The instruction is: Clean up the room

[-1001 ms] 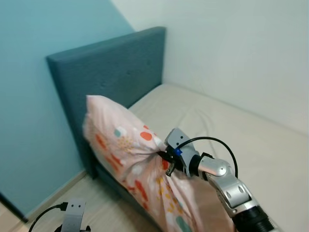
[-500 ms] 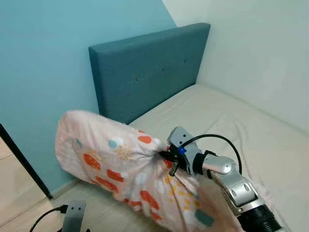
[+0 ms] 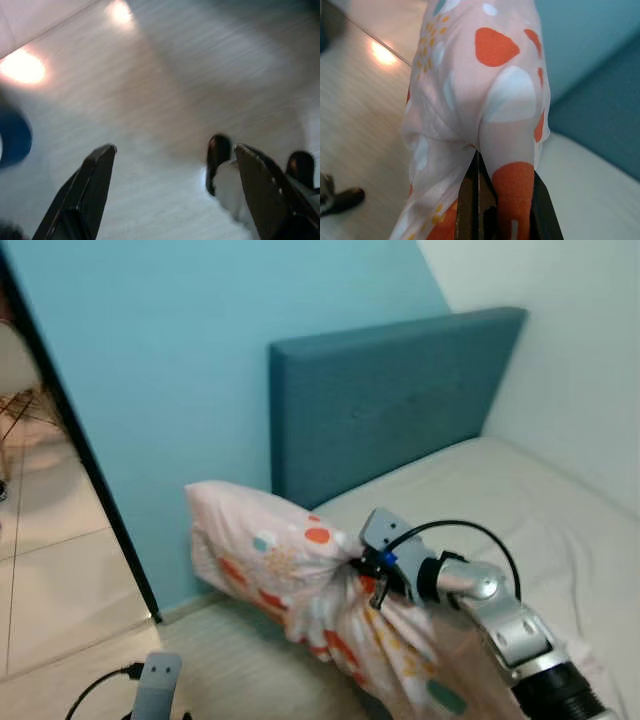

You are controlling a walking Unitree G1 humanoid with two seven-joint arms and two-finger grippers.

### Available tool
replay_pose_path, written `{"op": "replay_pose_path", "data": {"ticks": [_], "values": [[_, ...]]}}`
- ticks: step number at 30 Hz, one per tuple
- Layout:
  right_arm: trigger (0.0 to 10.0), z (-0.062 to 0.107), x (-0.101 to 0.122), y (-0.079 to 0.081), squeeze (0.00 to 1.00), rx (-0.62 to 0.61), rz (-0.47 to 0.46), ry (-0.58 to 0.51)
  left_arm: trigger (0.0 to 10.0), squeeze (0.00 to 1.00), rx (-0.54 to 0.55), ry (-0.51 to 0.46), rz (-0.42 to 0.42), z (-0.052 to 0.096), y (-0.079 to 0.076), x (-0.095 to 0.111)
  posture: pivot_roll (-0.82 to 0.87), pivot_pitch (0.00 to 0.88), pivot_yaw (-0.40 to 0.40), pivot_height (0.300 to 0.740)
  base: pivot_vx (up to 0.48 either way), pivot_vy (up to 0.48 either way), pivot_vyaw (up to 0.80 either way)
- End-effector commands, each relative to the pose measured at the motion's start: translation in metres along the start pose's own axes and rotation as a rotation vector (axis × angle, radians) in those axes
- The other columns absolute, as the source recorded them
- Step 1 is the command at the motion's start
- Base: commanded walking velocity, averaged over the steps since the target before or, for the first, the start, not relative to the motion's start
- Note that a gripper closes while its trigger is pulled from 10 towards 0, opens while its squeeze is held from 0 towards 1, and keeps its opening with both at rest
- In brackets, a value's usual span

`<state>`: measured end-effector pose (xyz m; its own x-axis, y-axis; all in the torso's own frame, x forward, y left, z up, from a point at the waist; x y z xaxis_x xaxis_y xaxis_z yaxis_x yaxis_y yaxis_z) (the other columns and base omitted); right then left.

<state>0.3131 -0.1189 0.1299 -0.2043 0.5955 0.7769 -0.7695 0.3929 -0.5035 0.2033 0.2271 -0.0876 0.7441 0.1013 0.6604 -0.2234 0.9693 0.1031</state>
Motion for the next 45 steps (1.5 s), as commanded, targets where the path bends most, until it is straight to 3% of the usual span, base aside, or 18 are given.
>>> {"op": "replay_pose_path", "data": {"ticks": [1, 15, 45], "values": [[10.0, 0.000, 0.018, -0.005, 0.00, -0.005, 0.055, -0.070, 10.0, 0.00, 0.007, 0.017, 0.000, 0.001, 0.004, -0.004, -0.01, 0.000, -0.068, 0.740, 0.000, 0.000, 0.77], [10.0, -0.002, 0.011, -0.006, 0.00, -0.032, 0.097, -0.022, 10.0, 0.00, -0.020, 0.018, -0.018, 0.000, -0.001, -0.003, -0.01, 0.000, -0.066, 0.740, 0.000, 0.000, 0.77], [10.0, -0.002, 0.009, -0.012, 0.00, -0.080, 0.133, -0.007, 10.0, 0.00, -0.049, 0.007, -0.042, -0.001, -0.008, 0.001, -0.02, 0.000, -0.062, 0.740, 0.429, 0.000, 0.00]]}}
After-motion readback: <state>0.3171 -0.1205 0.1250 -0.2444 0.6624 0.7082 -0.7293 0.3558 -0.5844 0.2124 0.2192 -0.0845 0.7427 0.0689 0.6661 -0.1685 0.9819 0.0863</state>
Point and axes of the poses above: a point about 5 cm out from each wrist's last joint towards the gripper, its own z axis pointing back from the gripper into the wrist, its own x axis along the axis of the wrist's last joint, y = z × x, the point moved 2 cm from there along -z, pointing out of the wrist towards the gripper, and after that the axes turned 11 degrees about z, right-handed, at the moved point
